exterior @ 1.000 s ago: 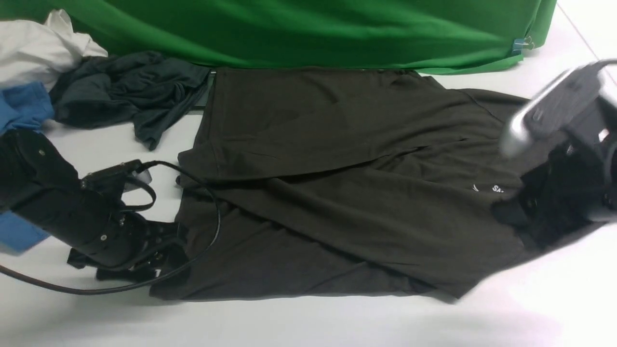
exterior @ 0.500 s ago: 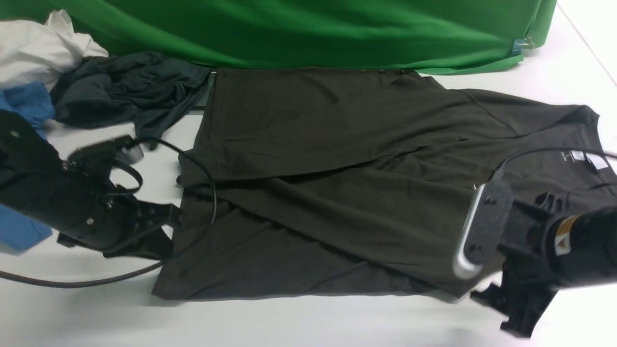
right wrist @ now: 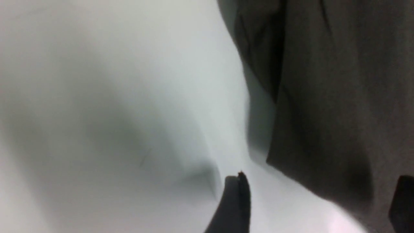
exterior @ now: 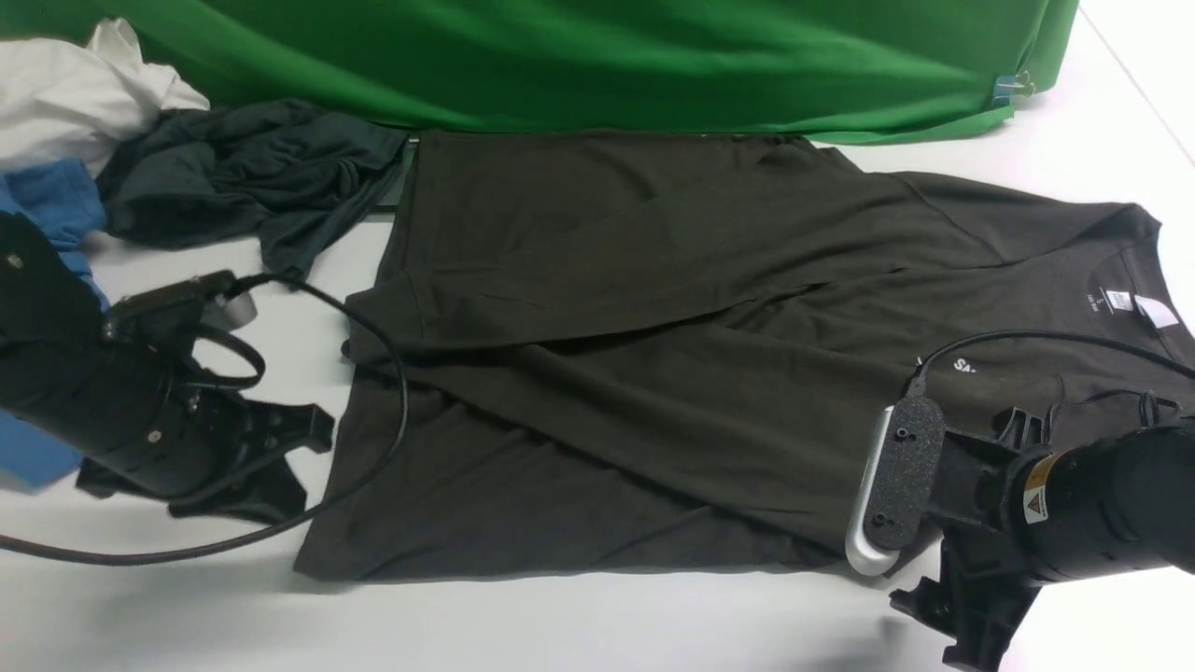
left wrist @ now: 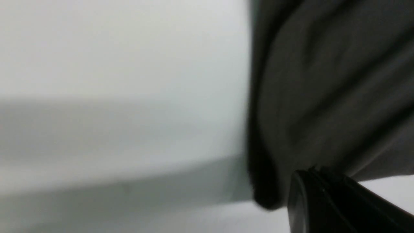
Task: Fold a long-sleeved shirt on a white desktop.
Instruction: 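Grasp the near edge of the shirt at its hem and shoulder corners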
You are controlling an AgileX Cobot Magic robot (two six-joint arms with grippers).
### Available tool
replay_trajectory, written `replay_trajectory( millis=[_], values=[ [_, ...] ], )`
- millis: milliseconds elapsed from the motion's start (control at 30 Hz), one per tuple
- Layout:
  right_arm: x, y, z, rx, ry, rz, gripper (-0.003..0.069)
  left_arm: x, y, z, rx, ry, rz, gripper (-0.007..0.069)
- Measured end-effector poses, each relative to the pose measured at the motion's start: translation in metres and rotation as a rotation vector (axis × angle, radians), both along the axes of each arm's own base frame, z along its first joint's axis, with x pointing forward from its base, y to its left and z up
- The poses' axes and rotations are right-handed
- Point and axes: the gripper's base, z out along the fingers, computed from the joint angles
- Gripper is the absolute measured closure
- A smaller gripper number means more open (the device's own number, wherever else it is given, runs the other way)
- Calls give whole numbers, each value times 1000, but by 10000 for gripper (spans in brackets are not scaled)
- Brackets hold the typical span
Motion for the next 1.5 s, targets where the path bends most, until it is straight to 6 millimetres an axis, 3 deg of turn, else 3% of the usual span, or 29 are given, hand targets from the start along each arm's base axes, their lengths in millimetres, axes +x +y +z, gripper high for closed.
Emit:
replay_trajectory(
  millis=[33,100,233,267,300,400,567,633,867,1133,1200,1367,1500],
  values=[
    [0,0,0,0,0,-1,81,-1,0,0,1,21,16,489],
    [0,0,0,1,-1,-1,81,-2,0,0,-1,33,27,452],
    [4,2,4,12,-8,-17,81,-4,-7,-1,4,51,9,234],
    [4,2,4,13,-9,-17,81,-4,-7,-1,4,51,9,234],
    [6,3,7,17,-13,-22,81,-4,-11,-1,4,55,4,168],
    [9,5,11,22,-16,-26,81,-3,-15,-2,5,54,10,82],
    [13,7,16,31,-21,-39,81,1,-16,-17,7,102,18,42],
    [13,7,17,31,-16,-46,81,5,-15,-31,10,149,18,40],
    [13,7,18,27,-7,-47,83,14,-17,-42,-5,131,12,106],
    [11,6,17,7,14,-30,83,18,-17,-46,1,101,-10,440],
    [9,5,17,-15,41,-14,81,18,-17,-46,2,101,-12,560],
    [5,3,15,-42,82,-2,59,18,-17,-46,-1,102,-11,595],
    [13,7,16,-6,7,4,57,18,-17,-46,-1,102,-10,595]
  ],
)
